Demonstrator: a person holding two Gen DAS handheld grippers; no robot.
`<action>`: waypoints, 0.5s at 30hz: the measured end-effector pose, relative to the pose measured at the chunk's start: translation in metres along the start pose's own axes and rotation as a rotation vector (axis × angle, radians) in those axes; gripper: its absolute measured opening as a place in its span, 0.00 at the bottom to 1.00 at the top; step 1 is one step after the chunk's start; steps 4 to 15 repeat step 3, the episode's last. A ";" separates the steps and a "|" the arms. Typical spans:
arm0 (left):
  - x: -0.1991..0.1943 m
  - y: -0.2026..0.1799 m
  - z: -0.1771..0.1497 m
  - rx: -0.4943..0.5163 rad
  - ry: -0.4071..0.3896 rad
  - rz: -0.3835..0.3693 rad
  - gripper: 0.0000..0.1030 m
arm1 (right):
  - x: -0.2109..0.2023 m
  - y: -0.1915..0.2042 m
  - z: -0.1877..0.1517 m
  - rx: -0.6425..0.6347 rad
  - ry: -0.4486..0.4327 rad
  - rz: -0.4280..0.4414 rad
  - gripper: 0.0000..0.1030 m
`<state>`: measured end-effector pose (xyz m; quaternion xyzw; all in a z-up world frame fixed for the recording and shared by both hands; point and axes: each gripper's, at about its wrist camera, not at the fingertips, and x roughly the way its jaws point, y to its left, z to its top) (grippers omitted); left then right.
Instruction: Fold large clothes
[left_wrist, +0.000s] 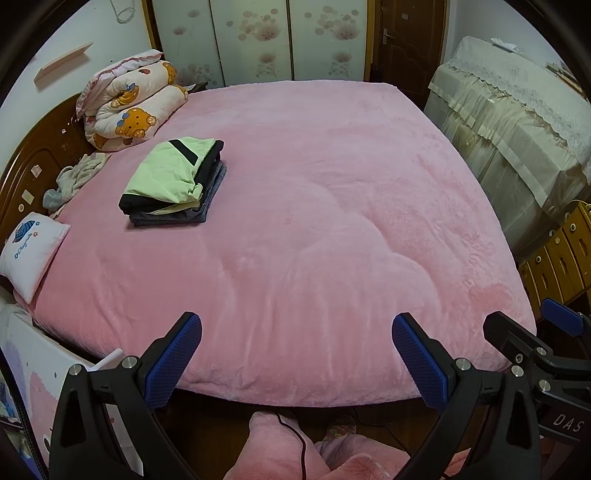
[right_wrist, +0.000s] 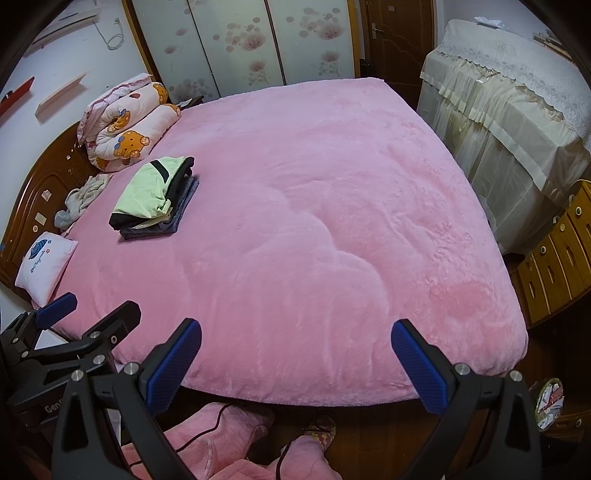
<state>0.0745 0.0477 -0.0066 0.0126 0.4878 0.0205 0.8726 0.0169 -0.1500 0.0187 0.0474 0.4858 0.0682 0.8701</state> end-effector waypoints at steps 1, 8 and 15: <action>0.001 0.000 0.001 0.003 0.002 0.001 0.99 | 0.001 -0.001 0.001 0.002 0.001 0.000 1.00; 0.004 0.000 0.005 0.011 0.004 0.001 0.99 | 0.006 -0.004 0.006 0.006 0.006 -0.001 1.00; 0.004 0.000 0.005 0.011 0.004 0.001 0.99 | 0.006 -0.004 0.006 0.006 0.006 -0.001 1.00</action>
